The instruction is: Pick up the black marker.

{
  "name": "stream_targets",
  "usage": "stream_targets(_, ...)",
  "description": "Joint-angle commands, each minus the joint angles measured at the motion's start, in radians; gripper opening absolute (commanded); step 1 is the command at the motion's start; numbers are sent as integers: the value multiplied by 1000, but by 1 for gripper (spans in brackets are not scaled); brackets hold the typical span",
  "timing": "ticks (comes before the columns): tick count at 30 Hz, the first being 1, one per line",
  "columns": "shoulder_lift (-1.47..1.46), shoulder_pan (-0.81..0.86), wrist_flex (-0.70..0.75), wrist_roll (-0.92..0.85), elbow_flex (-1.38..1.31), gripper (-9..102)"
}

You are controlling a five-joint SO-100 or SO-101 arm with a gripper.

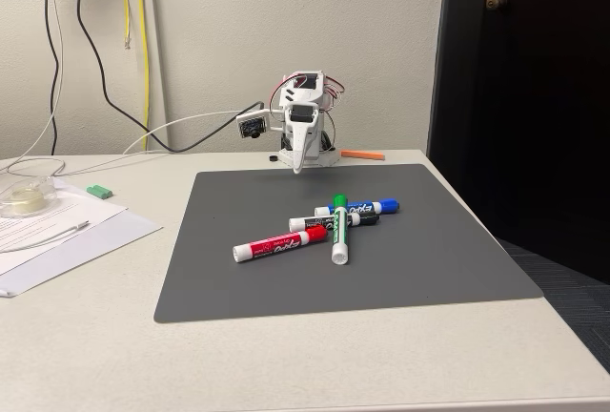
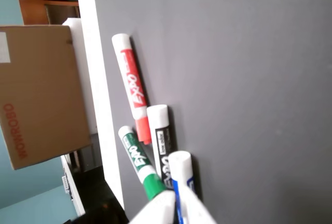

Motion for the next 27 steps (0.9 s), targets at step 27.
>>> stream_targets(27, 6, -35, 51, -6, -6, 0)
